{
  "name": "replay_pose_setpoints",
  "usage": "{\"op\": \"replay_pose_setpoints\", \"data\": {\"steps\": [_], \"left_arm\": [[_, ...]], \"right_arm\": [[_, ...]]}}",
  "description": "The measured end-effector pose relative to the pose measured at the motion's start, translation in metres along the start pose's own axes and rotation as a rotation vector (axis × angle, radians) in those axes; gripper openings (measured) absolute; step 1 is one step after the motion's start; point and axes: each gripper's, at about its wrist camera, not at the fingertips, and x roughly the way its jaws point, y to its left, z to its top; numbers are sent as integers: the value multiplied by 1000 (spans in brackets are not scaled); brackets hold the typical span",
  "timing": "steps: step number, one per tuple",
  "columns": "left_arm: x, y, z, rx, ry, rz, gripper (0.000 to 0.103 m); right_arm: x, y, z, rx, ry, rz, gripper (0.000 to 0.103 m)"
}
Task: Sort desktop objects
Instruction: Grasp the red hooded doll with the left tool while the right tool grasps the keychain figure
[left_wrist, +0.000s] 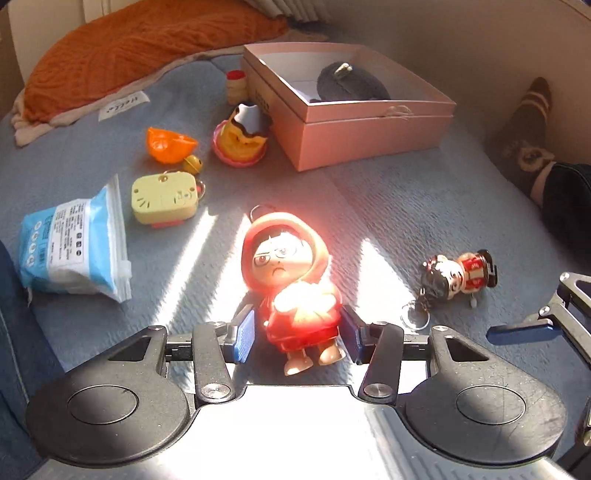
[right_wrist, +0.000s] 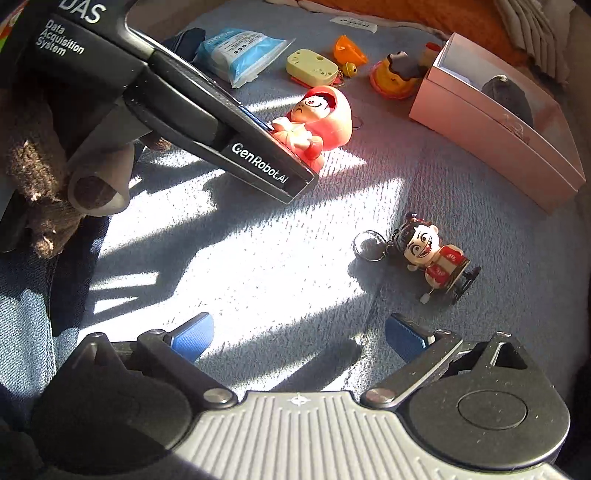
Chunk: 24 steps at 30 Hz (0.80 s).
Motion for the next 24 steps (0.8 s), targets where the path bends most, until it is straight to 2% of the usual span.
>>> {"op": "replay_pose_setpoints", "data": {"steps": [3,5,7,9,12,14,15,17,19,22,24], "left_arm": [[-2,2,-13,-21,10,-10,60],[-2,4,-12,-31,5,-17,67],[0,6,-11,-46,7,-24,80],[3,7,-12,-58,12,-33,85],[3,8,-13,-69,8,-37,90],[1,12,-13,-88,1,-30,95],[-2,16,-11,-112,-8,-25,96],[-8,23,-11,-152,-30,-35,96],[-12,30,-9,-194,-62,-27,96],[-15,37,-5,-241,-95,-14,96],[-18,37,-4,-237,-107,3,96]], "right_arm": [[13,-1,-3,63,61,23,103],[17,-3,-5,102,67,30,103],[18,-9,-5,169,64,43,103],[20,-12,-3,218,73,46,103],[20,-11,5,210,118,45,103],[7,-16,7,188,88,69,103],[-3,-17,7,165,44,44,99],[-27,-14,6,24,-71,-118,95],[-32,-9,2,-181,-139,-287,90],[-10,-11,1,-407,-129,-420,70],[8,-12,1,-465,-109,-430,52]]}}
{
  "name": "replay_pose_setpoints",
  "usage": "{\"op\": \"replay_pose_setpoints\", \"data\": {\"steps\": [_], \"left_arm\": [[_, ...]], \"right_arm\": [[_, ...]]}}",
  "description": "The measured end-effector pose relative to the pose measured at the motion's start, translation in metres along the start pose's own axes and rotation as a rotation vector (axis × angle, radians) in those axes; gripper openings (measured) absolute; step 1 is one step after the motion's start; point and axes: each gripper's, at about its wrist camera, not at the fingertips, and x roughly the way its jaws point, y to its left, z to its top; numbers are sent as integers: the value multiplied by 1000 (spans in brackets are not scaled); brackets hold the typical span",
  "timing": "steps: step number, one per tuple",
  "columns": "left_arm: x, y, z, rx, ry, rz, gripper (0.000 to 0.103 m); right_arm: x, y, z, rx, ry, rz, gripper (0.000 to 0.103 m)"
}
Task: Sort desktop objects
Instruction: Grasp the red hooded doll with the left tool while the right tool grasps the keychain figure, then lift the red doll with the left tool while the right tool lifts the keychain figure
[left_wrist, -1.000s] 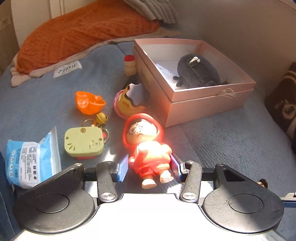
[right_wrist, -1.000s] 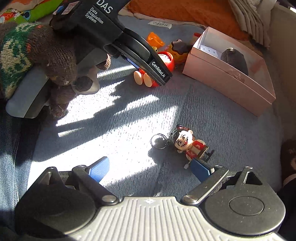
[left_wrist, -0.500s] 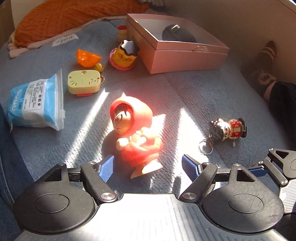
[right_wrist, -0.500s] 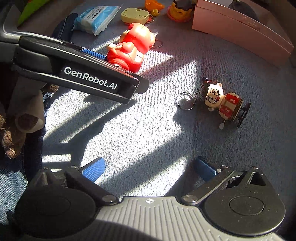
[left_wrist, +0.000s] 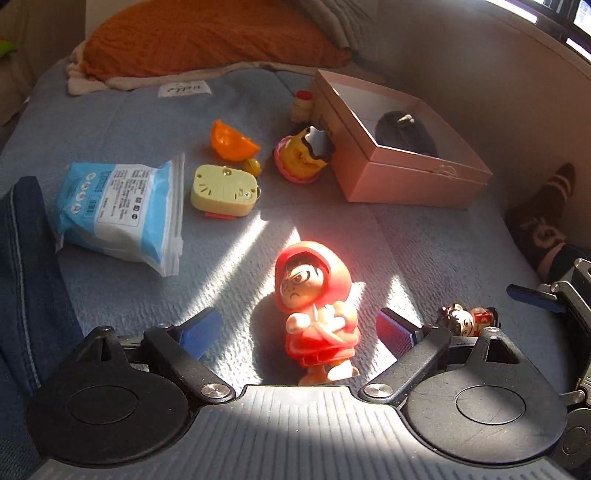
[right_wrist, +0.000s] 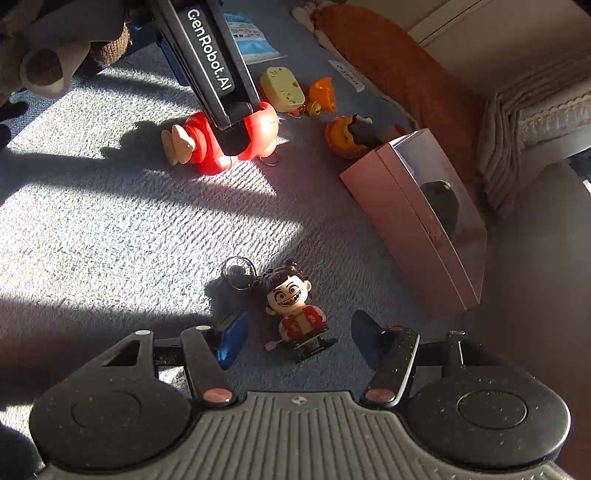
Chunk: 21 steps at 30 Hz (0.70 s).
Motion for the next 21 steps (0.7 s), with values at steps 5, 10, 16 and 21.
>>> {"op": "replay_pose_setpoints", "data": {"steps": [5,10,16,21], "left_arm": [[-4,-3,-1,28,-4,-4,96],[1,-23,-1,101,17,-81,98],[9,-60,-4,221,-6,-149,101],[8,-71,-7,255,-31,-188,103]], "right_arm": [[23,-28,13,228,72,97,37],[23,-100,-17,591,185,154,30],[21,-106,-42,701,202,155,30],[24,-99,-38,695,191,155,35]]}}
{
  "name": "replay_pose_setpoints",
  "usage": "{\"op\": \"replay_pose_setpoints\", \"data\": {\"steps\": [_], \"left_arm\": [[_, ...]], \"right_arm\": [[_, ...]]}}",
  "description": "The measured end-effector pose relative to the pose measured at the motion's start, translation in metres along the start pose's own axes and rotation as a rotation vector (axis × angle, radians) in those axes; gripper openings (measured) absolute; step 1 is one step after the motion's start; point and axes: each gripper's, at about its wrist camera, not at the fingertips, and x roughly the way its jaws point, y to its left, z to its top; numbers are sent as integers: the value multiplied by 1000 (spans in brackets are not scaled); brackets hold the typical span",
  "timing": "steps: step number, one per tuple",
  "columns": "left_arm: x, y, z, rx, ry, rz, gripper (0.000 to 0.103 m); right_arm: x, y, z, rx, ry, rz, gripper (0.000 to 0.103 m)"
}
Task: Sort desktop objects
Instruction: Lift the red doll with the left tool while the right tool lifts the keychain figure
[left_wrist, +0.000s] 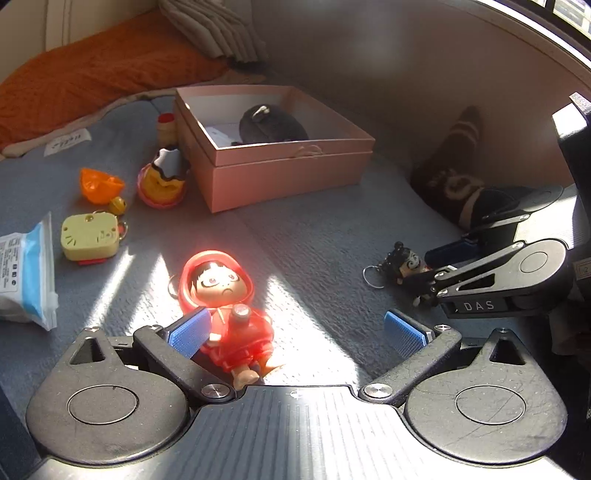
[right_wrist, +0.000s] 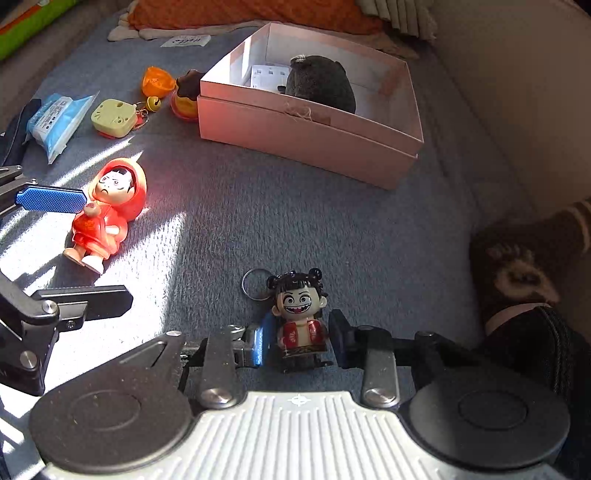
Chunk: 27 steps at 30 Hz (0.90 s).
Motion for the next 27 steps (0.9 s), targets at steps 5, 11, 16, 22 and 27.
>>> {"op": "replay_pose_setpoints", "data": {"steps": [5,11,16,22,27], "left_arm": [[8,14,-1,-68,18,66,103],[4,26,0,-137,13,69,103],[13,19,3,-127,50,77,103],[15,4,3,-73,52,32,103],[10,-2,5,-57,44,11,103]], "right_arm": [[0,1,-2,-8,-7,-20,40],[3,5,-5,-30,-7,-36,48],[9,5,-5,-26,1,-30,50],[11,-2,-3,15,9,-26,54],[12,-2,-3,16,5,-28,55]]}}
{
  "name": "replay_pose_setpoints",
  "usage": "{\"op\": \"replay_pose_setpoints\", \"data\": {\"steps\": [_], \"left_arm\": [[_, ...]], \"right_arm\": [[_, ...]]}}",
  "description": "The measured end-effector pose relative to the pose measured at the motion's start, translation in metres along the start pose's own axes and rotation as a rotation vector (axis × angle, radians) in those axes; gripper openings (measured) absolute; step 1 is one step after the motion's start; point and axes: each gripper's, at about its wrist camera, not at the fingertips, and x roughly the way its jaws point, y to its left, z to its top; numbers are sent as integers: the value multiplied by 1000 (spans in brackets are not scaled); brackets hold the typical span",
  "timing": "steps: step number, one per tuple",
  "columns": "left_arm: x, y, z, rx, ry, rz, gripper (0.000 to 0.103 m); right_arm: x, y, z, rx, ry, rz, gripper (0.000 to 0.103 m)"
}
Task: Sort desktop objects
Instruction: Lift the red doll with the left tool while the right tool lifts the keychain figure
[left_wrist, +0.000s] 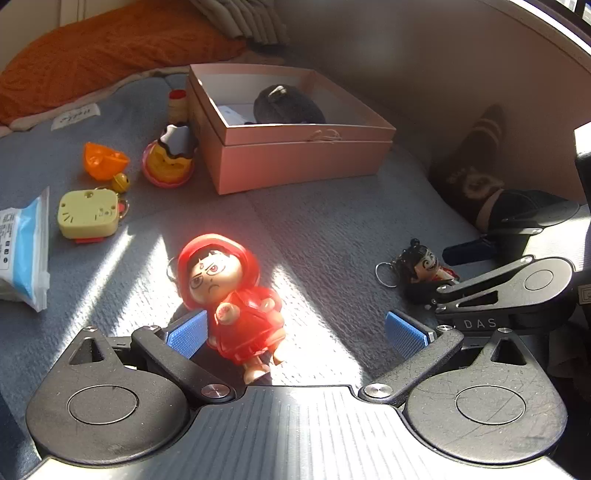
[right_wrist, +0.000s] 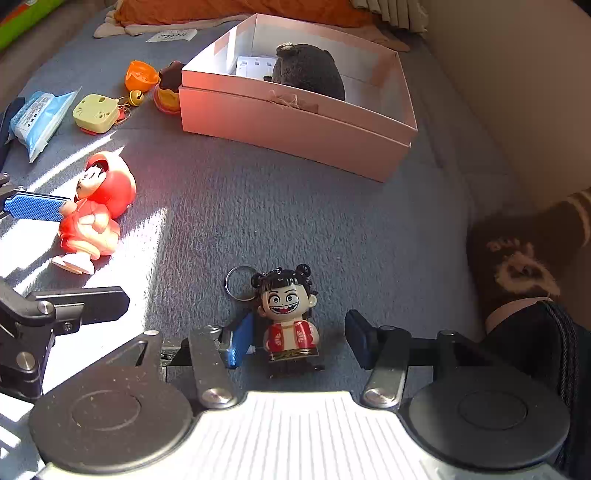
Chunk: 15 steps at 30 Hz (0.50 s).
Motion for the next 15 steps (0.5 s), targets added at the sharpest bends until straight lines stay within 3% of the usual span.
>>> {"op": "replay_pose_setpoints", "data": {"steps": [4,10,15], "left_arm": [[-1,-6,3,1,-9,-22,103],[10,-10,8,2,-12,33,103],[30,13,9,-156,89,10,103]], "right_arm": [[0,-1,1,9,-4,-1,55],[0,-4,1,21,-8,-3,56],[-1,-4,0,21,-13,-6,56]]}}
